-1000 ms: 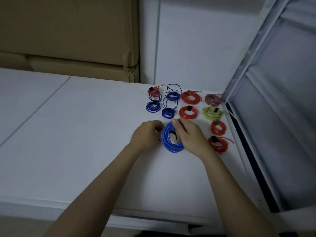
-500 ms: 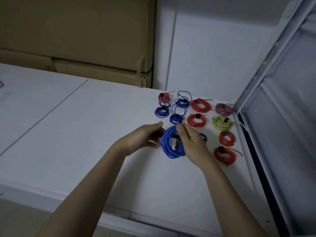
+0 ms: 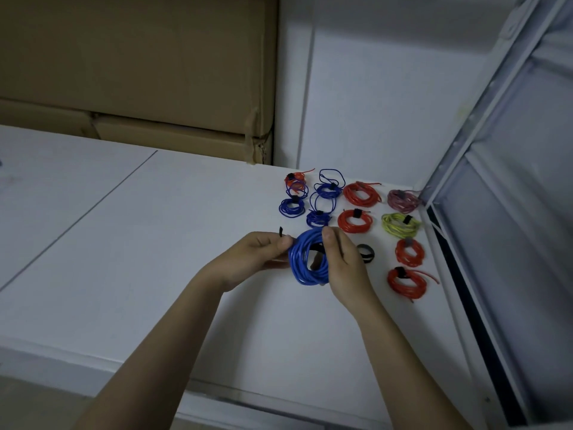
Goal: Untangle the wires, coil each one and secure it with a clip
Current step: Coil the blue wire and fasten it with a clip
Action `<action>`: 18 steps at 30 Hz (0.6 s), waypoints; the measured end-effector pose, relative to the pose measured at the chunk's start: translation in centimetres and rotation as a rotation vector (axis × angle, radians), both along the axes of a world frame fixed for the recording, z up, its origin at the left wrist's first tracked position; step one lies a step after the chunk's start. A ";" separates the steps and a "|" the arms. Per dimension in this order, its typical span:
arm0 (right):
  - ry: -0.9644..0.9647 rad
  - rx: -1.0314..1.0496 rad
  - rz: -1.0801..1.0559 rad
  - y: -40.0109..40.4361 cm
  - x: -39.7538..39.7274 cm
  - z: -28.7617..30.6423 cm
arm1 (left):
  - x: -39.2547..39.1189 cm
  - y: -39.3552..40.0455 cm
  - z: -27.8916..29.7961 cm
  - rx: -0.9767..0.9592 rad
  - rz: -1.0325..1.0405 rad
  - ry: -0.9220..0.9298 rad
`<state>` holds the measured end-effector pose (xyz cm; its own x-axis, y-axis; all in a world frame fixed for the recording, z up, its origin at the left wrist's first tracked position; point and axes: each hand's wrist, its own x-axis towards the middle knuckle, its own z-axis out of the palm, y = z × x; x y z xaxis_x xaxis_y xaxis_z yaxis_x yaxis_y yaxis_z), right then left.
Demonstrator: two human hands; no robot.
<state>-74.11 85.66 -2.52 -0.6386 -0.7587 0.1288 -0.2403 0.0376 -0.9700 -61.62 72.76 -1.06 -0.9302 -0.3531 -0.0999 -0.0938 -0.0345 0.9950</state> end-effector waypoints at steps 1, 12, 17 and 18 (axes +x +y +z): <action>-0.001 -0.001 -0.003 0.0 0.1 0.0 | -0.2 0.1 0.0 0.002 0.025 -0.011; 0.082 0.075 -0.048 0.1 0.1 -0.9 | -2.8 1.4 -0.8 0.152 0.177 -0.074; 0.098 0.075 -0.086 0.3 -0.1 -1.2 | -3.3 1.3 -1.2 0.254 0.163 -0.124; 0.089 0.072 -0.085 0.4 -0.1 -1.3 | -3.2 1.3 -1.1 0.285 0.140 -0.119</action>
<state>-74.21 86.04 -3.79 -0.6893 -0.7118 0.1351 -0.3182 0.1300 -0.9391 -64.78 74.09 -2.20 -0.8509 -0.4185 -0.3176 -0.1832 -0.3303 0.9259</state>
